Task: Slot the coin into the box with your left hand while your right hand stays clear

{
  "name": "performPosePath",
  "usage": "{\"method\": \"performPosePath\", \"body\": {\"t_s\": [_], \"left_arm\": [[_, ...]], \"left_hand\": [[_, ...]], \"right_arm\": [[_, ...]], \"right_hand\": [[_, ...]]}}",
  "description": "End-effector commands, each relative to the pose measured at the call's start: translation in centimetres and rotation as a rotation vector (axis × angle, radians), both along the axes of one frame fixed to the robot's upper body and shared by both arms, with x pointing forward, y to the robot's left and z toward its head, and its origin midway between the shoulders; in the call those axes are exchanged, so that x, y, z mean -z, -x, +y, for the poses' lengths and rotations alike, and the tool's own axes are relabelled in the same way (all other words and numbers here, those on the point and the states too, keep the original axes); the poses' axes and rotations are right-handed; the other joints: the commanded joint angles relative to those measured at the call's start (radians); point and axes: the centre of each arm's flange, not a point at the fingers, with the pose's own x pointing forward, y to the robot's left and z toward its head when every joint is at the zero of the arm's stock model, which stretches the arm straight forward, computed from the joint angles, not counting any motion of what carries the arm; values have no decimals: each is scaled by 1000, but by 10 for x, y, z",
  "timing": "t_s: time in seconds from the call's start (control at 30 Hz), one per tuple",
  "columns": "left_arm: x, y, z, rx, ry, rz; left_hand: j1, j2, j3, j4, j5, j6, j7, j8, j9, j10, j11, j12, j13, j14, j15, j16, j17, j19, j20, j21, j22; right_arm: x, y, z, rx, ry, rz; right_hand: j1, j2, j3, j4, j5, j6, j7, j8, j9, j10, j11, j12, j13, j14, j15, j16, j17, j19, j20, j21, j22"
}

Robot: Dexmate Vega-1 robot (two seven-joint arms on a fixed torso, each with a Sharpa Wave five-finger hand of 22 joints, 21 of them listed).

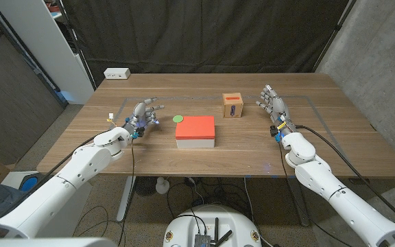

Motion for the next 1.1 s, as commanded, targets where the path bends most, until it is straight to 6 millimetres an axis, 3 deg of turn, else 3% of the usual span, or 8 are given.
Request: {"method": "performPosePath", "body": {"t_s": [0.03, 0.27, 0.53, 1.1], "left_arm": [[7, 10, 6, -22, 66, 56], [10, 10, 7, 38, 117, 90], [12, 14, 9, 120, 173, 135], [9, 35, 17, 148, 167, 226]], "left_hand": [[83, 2, 10, 0, 13, 40, -7, 11, 6, -2, -10, 66, 14, 7, -1, 64, 2, 2, 2, 21, 19], [203, 7, 13, 0, 22, 45, -17, 7, 15, -3, -12, 137, 19, 1, 1, 134, -7, -8, 2, 58, 55], [286, 8, -6, 6, 24, 10, -23, 7, 35, -5, -14, 183, 9, -1, 1, 190, -20, -22, 3, 85, 72], [354, 14, -53, 16, 26, -79, -25, 22, 84, -11, -14, 229, -16, -7, 0, 254, -27, -43, 3, 119, 65]], "right_arm": [[5, 1, 2, 3, 1, 10], [7, 0, 4, 3, -2, 14], [9, 1, 6, 8, -2, 16], [9, 4, 11, 7, 15, 19]], "right_hand": [[8, 0, 6, -1, 5, 9, 0, 4, 2, 7, 1, 7, 5, 8, -2, 4, 2, 8, 0, 4, 5], [8, 0, 6, -1, 5, 9, 0, 4, 2, 7, 1, 7, 5, 8, -2, 4, 2, 8, 0, 4, 5], [8, 0, 6, -1, 5, 9, 0, 4, 2, 7, 1, 7, 5, 8, -2, 4, 2, 8, 0, 4, 5], [8, 0, 6, -1, 5, 9, 0, 4, 2, 7, 1, 7, 5, 8, -2, 4, 2, 8, 0, 4, 5]]}}
